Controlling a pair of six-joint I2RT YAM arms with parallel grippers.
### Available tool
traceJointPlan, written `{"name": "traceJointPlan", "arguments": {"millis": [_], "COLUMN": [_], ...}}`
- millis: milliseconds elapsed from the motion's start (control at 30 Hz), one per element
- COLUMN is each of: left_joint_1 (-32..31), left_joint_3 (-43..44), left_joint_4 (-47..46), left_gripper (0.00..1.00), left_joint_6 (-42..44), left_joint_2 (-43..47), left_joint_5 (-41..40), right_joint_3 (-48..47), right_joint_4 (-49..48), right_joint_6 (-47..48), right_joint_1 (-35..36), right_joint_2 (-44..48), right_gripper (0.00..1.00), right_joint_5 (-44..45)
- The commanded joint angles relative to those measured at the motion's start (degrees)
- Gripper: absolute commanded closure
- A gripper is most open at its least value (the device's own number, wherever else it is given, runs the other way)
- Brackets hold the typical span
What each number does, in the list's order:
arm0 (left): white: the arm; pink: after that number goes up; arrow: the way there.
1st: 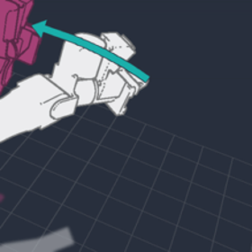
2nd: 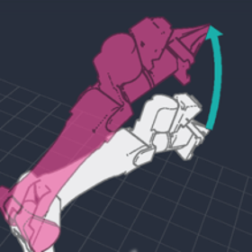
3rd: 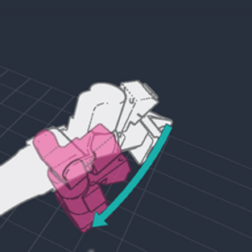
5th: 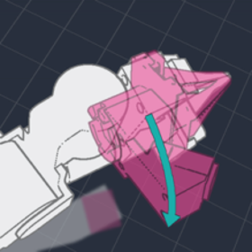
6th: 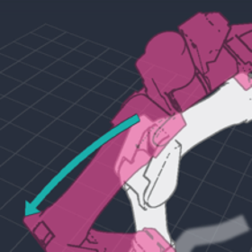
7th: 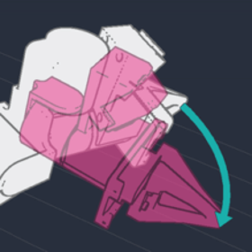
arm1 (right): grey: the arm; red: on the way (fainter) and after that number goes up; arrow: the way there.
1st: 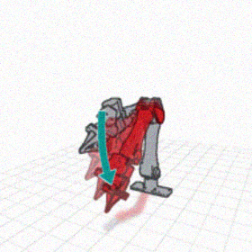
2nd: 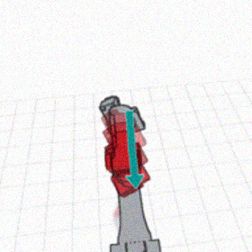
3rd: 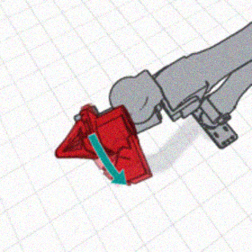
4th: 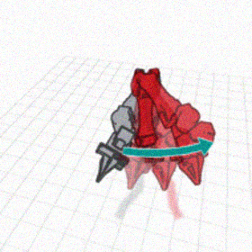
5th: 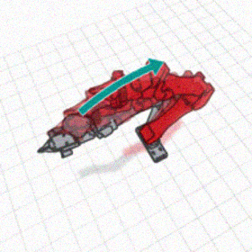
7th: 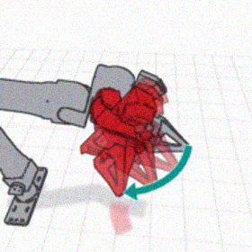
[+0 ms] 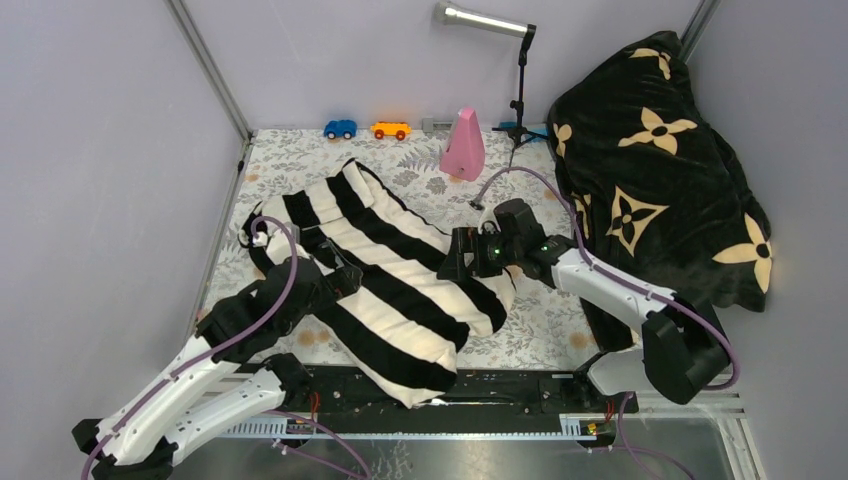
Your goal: Remove the pillowcase from the pillow
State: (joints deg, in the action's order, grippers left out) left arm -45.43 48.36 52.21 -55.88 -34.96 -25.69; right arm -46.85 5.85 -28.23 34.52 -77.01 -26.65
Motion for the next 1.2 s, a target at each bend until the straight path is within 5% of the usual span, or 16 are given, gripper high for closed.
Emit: {"name": "traceJointPlan", "arguments": {"millis": [0, 300, 700, 767, 967, 1167], "left_joint_1": [0.2, 0.7, 0.9, 1.0, 1.8, 2.1], "left_joint_3": [-2.7, -9.6, -14.7, -16.0, -20.1, -23.1], "left_joint_4": [2.0, -1.5, -13.2, -16.3, -26.4, -41.5], "left_gripper": [0.01, 0.01, 0.01, 0.02, 0.15, 0.23], "left_joint_6": [-4.7, -8.3, -9.2, -8.9, -5.8, -2.0], "left_joint_2": [-1.5, -4.5, -12.1, -11.9, -12.0, -18.2], "left_joint_5": [-4.6, -4.2, 1.3, 2.2, 6.0, 11.0], "right_joint_3": [-6.0, -18.0, -31.6, -32.9, -31.8, -33.7], "right_joint_4": [0.1, 5.6, 7.6, 9.0, 10.0, 16.8], "right_joint_6": [2.8, 8.5, 9.7, 9.2, 8.3, 10.4], "right_joint_1": [1.9, 1.9, 1.9, 1.9, 1.9, 1.9], "right_joint_2": [-3.3, -6.5, -29.7, -31.9, -28.5, -20.1], "right_gripper": [0.01, 0.01, 0.01, 0.12, 0.97, 1.0], "right_joint_5": [0.5, 15.6, 9.8, 9.3, 9.1, 18.2]}}
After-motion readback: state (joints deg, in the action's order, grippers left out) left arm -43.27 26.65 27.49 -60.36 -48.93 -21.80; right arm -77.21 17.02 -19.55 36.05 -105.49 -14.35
